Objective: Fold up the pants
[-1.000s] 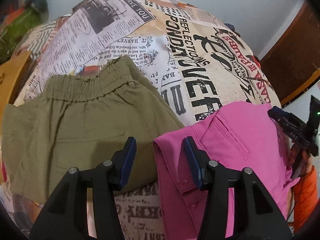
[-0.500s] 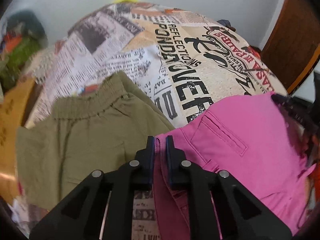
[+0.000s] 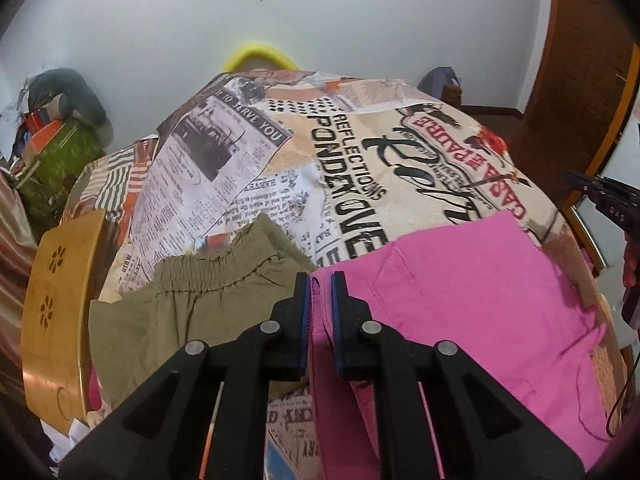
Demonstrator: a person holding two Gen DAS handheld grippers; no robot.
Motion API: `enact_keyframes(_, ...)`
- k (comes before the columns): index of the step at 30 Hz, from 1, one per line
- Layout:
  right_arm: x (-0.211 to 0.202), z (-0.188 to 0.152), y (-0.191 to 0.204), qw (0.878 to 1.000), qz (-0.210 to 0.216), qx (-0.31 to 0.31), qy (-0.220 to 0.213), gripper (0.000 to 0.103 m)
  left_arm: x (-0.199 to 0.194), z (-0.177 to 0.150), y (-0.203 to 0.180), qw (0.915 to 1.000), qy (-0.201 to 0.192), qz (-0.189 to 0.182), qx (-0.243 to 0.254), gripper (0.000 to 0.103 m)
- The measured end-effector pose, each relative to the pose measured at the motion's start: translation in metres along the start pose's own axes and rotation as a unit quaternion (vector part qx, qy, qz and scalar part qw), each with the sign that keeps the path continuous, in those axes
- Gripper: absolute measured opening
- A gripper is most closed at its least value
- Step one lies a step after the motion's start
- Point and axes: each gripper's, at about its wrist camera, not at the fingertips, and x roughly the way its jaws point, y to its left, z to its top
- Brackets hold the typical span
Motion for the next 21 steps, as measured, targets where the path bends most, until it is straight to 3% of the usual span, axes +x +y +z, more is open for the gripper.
enact_keyframes(3, 0.005, -0.008, 0.007, 0.999, 0.015, -0.003, 0.028, 0.005, 0.004, -0.004, -0.004, 0.9999, 0.012, 0.004, 0.001, 0.009)
enact_keyframes(5, 0.015, -0.015, 0.013, 0.999, 0.017, -0.017, 0.046, 0.017, 0.011, -0.007, -0.004, 0.9997, 0.024, 0.006, -0.002, 0.009)
enact_keyframes(7, 0.024, -0.019, 0.018, 0.998, 0.011, -0.034, 0.056, 0.037, 0.020, -0.010, -0.002, 0.9994, 0.034, 0.004, -0.006, 0.009)
enact_keyframes(8, 0.033, -0.021, 0.021, 0.997, 0.004, -0.046, 0.060, 0.039, 0.024, -0.011, -0.001, 0.9993, 0.036, 0.004, -0.006, 0.009)
enact_keyframes(11, 0.052, -0.022, 0.021, 0.996, -0.003, -0.056, 0.073, 0.039, 0.037, -0.017, 0.003, 0.9990, 0.044, 0.005, -0.007, 0.009)
enact_keyframes(18, 0.103, -0.026, 0.005, 0.992, 0.026, -0.020, 0.122, 0.039, 0.065, -0.028, 0.013, 0.9980, 0.062, -0.005, -0.011, 0.009)
enact_keyframes(21, 0.103, -0.027, 0.001, 0.993, 0.040, -0.006, 0.108, 0.038, 0.072, -0.032, 0.012, 0.9978, 0.065, -0.008, -0.010, 0.009)
